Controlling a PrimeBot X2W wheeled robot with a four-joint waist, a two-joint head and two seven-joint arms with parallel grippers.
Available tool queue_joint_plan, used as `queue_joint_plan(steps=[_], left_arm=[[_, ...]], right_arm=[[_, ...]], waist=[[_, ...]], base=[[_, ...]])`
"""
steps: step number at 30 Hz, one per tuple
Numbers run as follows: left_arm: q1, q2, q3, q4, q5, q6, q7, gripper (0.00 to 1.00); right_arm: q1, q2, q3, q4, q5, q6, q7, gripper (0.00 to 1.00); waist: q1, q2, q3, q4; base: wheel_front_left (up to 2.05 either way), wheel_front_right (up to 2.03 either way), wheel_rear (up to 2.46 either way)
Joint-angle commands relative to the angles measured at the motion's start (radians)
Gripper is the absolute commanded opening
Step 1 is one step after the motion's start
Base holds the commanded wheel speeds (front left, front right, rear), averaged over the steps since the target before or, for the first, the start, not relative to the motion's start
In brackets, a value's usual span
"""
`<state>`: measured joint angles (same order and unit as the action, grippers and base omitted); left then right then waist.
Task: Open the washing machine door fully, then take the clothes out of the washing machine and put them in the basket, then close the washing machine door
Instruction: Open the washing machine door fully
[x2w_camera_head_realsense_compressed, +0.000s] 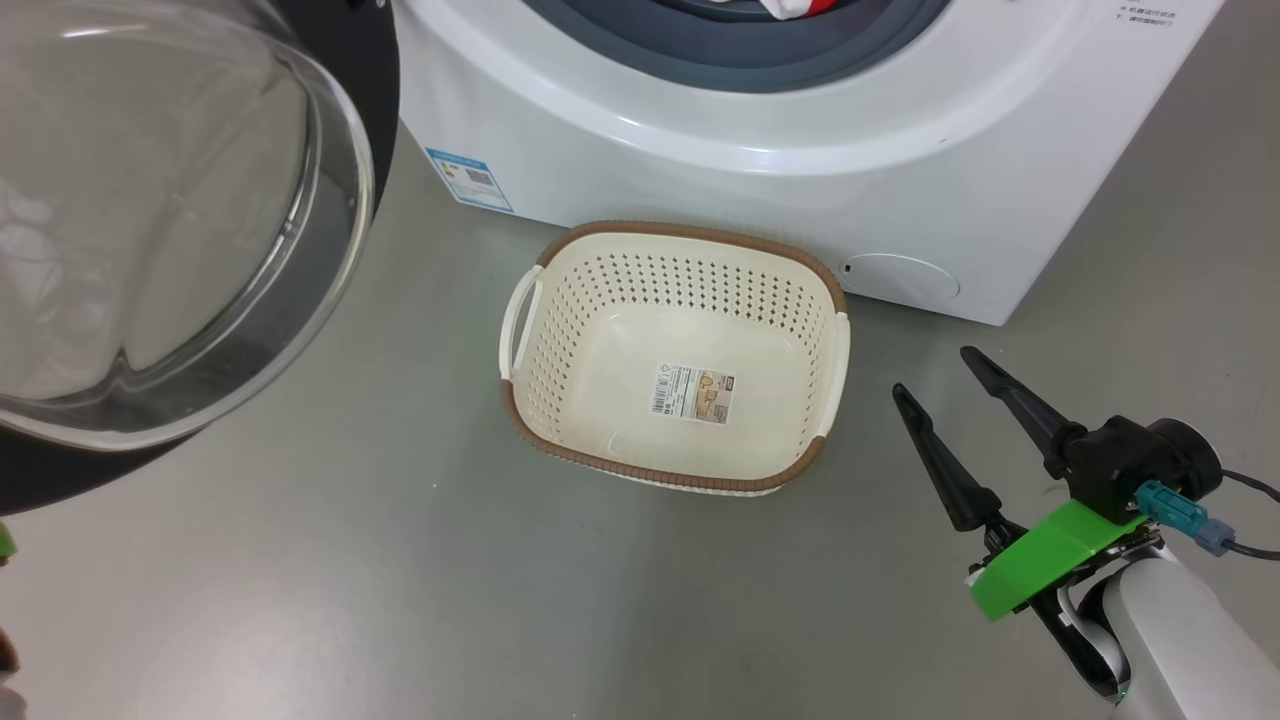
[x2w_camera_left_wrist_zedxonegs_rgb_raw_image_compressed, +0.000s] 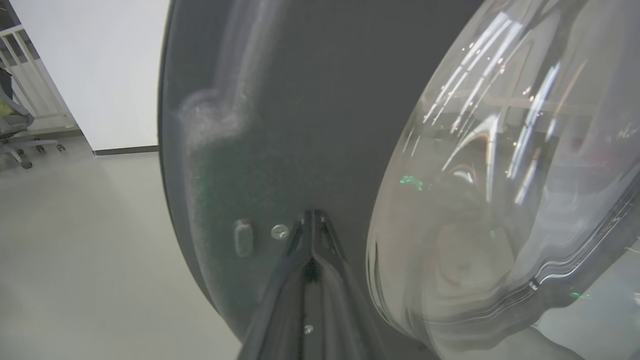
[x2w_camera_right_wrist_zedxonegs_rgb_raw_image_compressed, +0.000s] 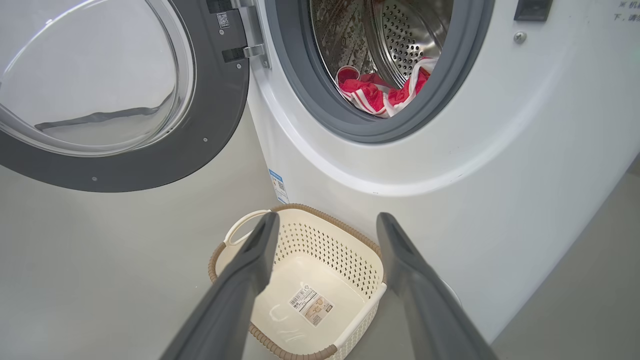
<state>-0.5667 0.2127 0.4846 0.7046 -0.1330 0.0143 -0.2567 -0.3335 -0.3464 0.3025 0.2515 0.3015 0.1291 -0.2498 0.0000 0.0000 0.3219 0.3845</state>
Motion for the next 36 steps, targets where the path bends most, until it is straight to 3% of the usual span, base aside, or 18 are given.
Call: queue_joint_plan(steps=[1,10,17,20,22,23,24,30,36], left_arm=[[-0.025,0.083,0.039,-0.008,0.015,0.001,-0.005,0.00],[-0.032,0.085,0.071,0.025,0.006,-0.036,-0.005,0.00],[0.021,0.026,0.084,-0.018,0.005,-0.099,-0.005,0.02],[0.058,0.004,0.079,-0.051,0.013,-0.116,-0.005,0.22],[0.088,-0.017,0.071,-0.078,0.018,-0.125,-0.005,0.47],[0.104,-0.029,0.067,-0.095,0.020,-0.128,-0.005,0.85],[0.121,-0.041,0.060,-0.112,0.021,-0.132,-0.005,1.00],[0.216,-0.102,0.011,-0.214,0.003,-0.143,-0.005,1.00],[0.311,-0.124,-0.146,-0.318,-0.054,-0.145,-0.005,1.00]], right_arm=[[0.003,-0.002,0.019,-0.028,-0.007,0.002,-0.012,1.00],[0.011,0.004,0.013,-0.023,-0.006,0.002,-0.012,1.00],[0.035,0.015,0.002,-0.016,0.000,0.002,-0.012,1.00],[0.044,0.020,-0.002,-0.016,0.002,0.002,-0.012,1.00],[0.051,0.022,-0.004,-0.016,0.005,0.002,-0.012,1.00],[0.054,0.022,-0.006,-0.016,0.005,0.002,-0.012,1.00],[0.059,0.024,-0.009,-0.015,0.006,0.002,-0.012,1.00],[0.084,0.033,-0.030,-0.016,0.007,0.002,-0.012,1.00],[0.107,0.040,-0.057,-0.019,0.004,0.002,-0.012,1.00]], waist=[[0.0000,0.0000,-0.001,-0.005],[0.0000,0.0000,-0.017,-0.003],[0.0000,0.0000,-0.063,0.010],[0.0000,0.0000,-0.079,0.010],[0.0000,0.0000,-0.090,0.008],[0.0000,0.0000,-0.095,0.008],[0.0000,0.0000,-0.100,0.007],[0.0000,0.0000,-0.120,-0.011],[0.0000,0.0000,-0.130,-0.048]], base=[[0.00,0.00,0.00],[0.00,0.00,0.00],[0.00,0.00,0.00],[0.00,0.00,0.00],[0.00,0.00,0.00],[0.00,0.00,0.00],[0.00,0.00,0.00],[0.00,0.00,0.00],[0.00,0.00,0.00]])
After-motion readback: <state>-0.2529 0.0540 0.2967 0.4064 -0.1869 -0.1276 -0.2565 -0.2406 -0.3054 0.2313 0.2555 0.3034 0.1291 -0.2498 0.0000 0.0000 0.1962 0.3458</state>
